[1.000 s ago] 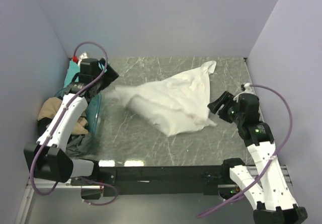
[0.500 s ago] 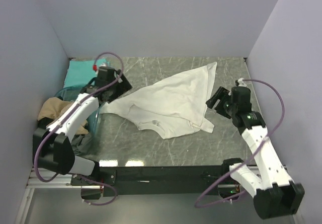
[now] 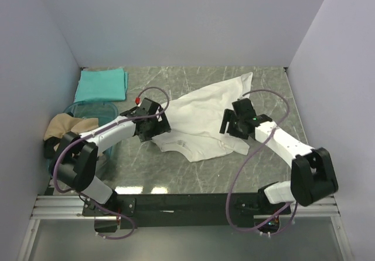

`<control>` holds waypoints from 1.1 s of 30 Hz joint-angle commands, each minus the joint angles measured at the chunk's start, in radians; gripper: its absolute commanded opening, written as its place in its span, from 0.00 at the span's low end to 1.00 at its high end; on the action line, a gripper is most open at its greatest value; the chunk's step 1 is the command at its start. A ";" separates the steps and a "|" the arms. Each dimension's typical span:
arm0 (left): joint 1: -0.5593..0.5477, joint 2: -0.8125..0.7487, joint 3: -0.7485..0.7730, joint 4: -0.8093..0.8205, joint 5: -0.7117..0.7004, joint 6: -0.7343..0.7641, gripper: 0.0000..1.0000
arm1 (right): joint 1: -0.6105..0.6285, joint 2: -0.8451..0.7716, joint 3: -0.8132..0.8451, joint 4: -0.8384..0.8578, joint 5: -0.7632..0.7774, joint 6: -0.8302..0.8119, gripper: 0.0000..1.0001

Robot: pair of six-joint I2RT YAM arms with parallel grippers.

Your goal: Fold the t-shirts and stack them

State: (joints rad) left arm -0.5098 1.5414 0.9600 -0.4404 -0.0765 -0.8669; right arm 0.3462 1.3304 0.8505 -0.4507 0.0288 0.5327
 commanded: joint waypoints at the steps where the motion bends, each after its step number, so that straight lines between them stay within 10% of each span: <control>1: 0.001 -0.064 -0.021 0.042 -0.019 -0.024 0.99 | 0.039 0.073 0.028 0.015 0.071 0.010 0.78; 16: 0.002 -0.107 -0.052 -0.009 -0.135 -0.014 0.99 | 0.082 0.156 -0.013 -0.028 0.123 -0.007 0.64; 33: 0.024 -0.161 -0.083 -0.029 -0.184 -0.011 0.99 | 0.080 0.105 -0.010 -0.003 0.114 0.041 0.00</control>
State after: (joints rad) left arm -0.4973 1.4235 0.8875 -0.4606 -0.2287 -0.8810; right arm 0.4213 1.4849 0.8429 -0.4786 0.1184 0.5610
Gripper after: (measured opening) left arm 0.995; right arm 0.011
